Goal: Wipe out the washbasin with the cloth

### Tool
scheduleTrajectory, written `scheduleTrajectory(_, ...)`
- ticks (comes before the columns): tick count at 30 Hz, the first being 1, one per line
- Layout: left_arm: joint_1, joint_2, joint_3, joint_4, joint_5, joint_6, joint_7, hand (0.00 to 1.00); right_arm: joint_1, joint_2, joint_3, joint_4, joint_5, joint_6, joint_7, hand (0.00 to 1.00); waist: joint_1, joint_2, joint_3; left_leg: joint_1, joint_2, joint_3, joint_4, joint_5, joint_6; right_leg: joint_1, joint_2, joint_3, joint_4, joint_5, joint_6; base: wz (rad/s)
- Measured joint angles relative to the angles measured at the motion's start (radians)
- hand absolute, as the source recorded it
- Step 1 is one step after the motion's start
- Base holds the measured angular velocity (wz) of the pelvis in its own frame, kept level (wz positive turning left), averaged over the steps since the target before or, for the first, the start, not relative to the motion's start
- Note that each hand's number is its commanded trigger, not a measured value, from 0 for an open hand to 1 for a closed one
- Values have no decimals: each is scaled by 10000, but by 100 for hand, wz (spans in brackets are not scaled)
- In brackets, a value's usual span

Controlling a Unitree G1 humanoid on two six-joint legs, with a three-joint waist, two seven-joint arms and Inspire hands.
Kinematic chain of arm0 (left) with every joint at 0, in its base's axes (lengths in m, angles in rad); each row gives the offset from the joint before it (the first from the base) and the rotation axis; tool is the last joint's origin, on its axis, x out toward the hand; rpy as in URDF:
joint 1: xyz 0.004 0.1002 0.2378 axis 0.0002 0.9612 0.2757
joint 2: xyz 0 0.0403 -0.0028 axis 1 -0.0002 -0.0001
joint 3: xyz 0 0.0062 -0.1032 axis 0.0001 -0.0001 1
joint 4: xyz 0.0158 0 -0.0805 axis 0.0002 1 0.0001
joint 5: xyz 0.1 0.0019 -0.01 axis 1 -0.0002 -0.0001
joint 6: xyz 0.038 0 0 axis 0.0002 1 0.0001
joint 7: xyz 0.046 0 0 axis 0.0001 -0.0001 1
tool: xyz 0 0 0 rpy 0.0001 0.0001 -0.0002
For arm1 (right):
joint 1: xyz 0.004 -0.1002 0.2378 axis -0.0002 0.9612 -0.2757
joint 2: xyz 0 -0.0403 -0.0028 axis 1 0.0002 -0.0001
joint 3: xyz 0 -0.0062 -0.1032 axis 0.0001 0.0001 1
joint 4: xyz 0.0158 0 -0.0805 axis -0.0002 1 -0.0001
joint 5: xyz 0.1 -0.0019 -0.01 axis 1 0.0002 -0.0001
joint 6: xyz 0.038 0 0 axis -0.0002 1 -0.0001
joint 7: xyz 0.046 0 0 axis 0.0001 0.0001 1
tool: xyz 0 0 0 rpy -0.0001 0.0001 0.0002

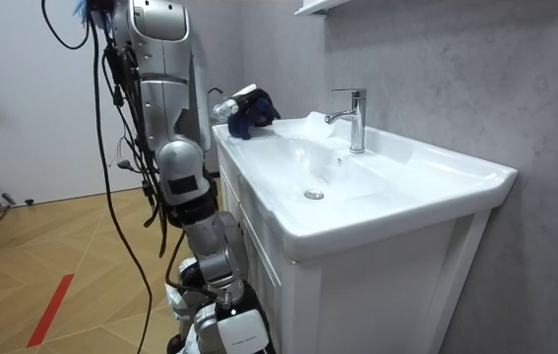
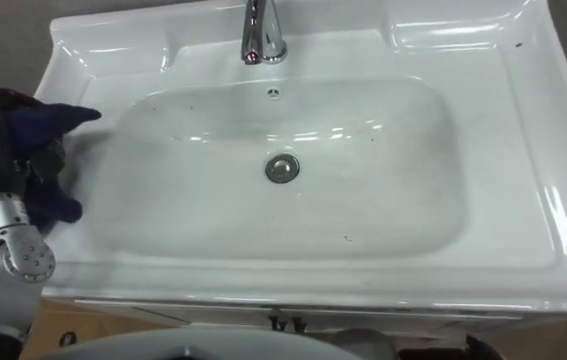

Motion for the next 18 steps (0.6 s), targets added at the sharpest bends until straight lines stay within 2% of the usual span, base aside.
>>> scheduleTrajectory(9,1,-2,-313,60,505,-90,-27,100,-40,-8,9,79,4,-106,97,0,-18,-33,-5,25,-6,110,-28,0,0,16,10,115,-16,3,2,-2)
scheduleTrajectory(14,39,-1,-793,673,508,-55,-359,99,-124,-3,255,148,71,-89,100,0,9,-101,-19,193,-7,120,-123,0,0,141,13,151,-45,2,4,-2)
scheduleTrajectory(15,39,-2,-842,753,509,-56,-368,78,-148,-3,306,155,73,-90,99,0,9,-114,-23,193,-8,119,-123,0,0,141,13,153,-47,2,5,0)
scheduleTrajectory(16,40,-2,-905,869,510,-53,-420,27,-208,3,328,197,74,-90,101,0,9,-141,-30,193,-9,119,-123,0,0,142,13,153,-55,2,5,0)
scheduleTrajectory(17,39,-2,-929,910,509,-54,-521,0,-227,17,360,198,89,-79,97,0,15,-168,-31,192,-9,117,-122,0,0,143,15,153,-59,2,6,0)
scheduleTrajectory(18,39,-2,-933,928,509,-54,-545,0,-221,20,397,198,101,-79,94,0,20,-175,-35,192,-9,117,-122,0,0,144,15,152,-63,2,6,0)
